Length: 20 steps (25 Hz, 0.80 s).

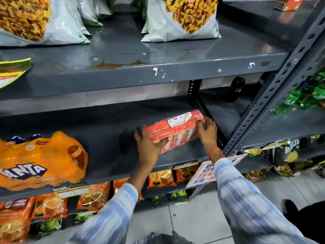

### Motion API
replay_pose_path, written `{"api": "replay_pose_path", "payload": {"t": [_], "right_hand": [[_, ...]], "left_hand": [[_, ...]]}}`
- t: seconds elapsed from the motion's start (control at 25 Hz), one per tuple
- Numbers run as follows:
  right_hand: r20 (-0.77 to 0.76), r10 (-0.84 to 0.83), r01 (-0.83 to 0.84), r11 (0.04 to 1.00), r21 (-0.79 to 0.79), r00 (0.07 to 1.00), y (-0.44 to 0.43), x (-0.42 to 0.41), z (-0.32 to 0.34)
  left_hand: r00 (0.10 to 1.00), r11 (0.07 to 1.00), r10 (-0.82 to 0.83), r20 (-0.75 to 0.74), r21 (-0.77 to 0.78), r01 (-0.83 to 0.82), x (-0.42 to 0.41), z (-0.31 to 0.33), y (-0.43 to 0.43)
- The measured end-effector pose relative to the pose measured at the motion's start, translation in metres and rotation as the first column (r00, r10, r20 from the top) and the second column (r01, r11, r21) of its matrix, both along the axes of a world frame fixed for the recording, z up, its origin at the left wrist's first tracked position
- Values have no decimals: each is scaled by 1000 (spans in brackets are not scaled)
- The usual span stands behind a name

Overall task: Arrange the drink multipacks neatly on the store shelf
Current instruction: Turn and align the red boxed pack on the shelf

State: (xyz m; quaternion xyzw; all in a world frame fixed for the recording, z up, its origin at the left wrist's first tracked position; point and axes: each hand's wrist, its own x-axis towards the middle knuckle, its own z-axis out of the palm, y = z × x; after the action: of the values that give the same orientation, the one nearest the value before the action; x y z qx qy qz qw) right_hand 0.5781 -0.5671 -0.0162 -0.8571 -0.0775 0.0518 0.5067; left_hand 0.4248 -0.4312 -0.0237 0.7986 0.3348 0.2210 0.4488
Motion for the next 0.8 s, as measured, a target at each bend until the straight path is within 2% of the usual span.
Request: {"api": "replay_pose_path", "payload": {"t": [0.08,0.24,0.4,0.8], "right_hand": [[-48,0,6,993,116,999,-1,-1,-6],[-70,-94,108,967,231,993,-14,-12,-18],[-60,-179,189,939,287,982,-28,-42,-32],[-51,-232,233,890,393,971,-35,-63,-30]], "left_hand": [[993,994,70,97,-91,-61,-9,-6,-6],[999,999,0,49,-39,2,-14,-4,-8],[997,998,-64,36,-24,65,-28,-12,-16],[990,987,-143,5,-70,143,-31,-9,-18]]}}
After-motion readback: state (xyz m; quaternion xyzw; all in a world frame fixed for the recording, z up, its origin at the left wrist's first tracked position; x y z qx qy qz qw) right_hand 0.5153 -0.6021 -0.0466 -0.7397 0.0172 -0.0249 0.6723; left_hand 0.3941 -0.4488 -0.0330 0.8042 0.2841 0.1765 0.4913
